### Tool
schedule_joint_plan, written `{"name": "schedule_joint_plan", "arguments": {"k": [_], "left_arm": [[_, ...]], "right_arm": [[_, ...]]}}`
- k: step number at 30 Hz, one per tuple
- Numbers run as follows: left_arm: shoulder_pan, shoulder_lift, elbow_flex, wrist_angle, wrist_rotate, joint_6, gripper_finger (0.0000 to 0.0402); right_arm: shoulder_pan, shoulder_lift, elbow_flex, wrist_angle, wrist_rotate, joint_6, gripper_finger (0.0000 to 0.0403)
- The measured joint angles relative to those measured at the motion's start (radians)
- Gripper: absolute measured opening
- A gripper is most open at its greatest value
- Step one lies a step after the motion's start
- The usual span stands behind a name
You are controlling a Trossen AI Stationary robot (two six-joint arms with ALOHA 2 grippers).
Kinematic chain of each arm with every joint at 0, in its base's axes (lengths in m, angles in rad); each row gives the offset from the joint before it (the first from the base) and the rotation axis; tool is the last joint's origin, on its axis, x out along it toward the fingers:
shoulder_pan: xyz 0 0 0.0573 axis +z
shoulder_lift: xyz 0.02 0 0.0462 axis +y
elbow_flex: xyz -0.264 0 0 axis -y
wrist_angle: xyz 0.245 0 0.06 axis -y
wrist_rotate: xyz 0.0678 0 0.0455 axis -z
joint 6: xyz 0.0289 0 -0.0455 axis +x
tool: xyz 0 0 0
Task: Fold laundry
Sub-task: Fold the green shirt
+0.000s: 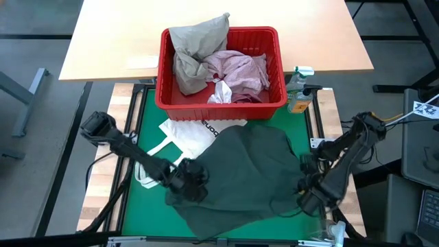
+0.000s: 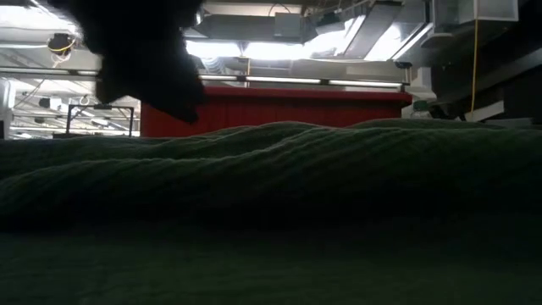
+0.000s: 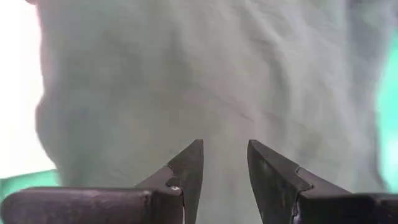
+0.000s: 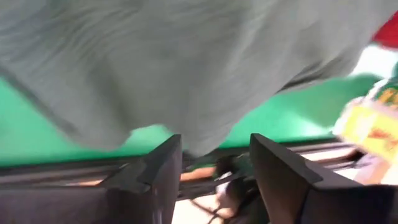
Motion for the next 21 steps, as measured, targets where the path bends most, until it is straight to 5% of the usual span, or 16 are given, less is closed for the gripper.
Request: {"name": "schedule_joint_plan", "arguments": {"k": [10,21], "left_arm": [[0.239,0.0,0.0,-0.169,0.025,0.171,0.0119],[0.364,0.001,0.0,-0.16,0.321,0.383,0.0119]], "right_arm": [[-0.292,-0.084,0.0,0.046,0.101,-0.238,0.019],[-0.497,-0.086,0.0,0.279,-0.044,-0.517,0.019]]}}
